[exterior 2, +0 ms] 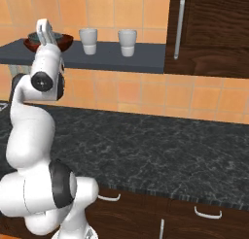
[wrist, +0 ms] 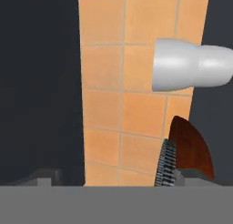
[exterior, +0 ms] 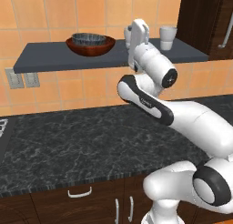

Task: Pick up the bowls on the counter and stack them on top of one another in the open cabinet. Place the smaller bowl on top of the larger bowl.

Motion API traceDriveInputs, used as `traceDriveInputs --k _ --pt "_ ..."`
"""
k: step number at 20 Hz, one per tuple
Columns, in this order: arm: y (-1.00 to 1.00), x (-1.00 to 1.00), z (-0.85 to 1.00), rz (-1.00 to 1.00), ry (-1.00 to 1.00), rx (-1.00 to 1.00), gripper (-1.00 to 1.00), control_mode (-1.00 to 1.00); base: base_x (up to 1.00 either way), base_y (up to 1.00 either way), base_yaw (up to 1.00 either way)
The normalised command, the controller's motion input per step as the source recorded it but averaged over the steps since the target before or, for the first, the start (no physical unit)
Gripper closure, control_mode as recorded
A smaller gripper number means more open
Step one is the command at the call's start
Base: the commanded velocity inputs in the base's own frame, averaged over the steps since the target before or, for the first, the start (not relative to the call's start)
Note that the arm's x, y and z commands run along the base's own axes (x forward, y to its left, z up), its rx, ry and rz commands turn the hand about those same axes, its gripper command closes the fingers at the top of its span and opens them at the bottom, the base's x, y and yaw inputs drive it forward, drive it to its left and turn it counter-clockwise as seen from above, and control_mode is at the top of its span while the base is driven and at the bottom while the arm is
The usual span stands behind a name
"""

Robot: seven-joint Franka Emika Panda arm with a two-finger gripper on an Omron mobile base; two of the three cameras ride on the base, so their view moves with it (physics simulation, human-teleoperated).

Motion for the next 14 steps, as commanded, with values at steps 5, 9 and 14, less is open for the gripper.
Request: traceDriveInputs --k 5,9,14 --pt "-0.4 -0.89 0.06 -0.11 0.59 -0.05 -1.0 -1.0 0.0 0.0 0.0" --pt "-0.35 -0.77 -0.38 -0.08 1.0 -0.18 -1.0 -1.0 0.0 0.0 0.0" --pt "-0.22 -0.79 -0.99 -0.1 0.96 -0.29 -1.0 -1.0 0.0 0.0 0.0"
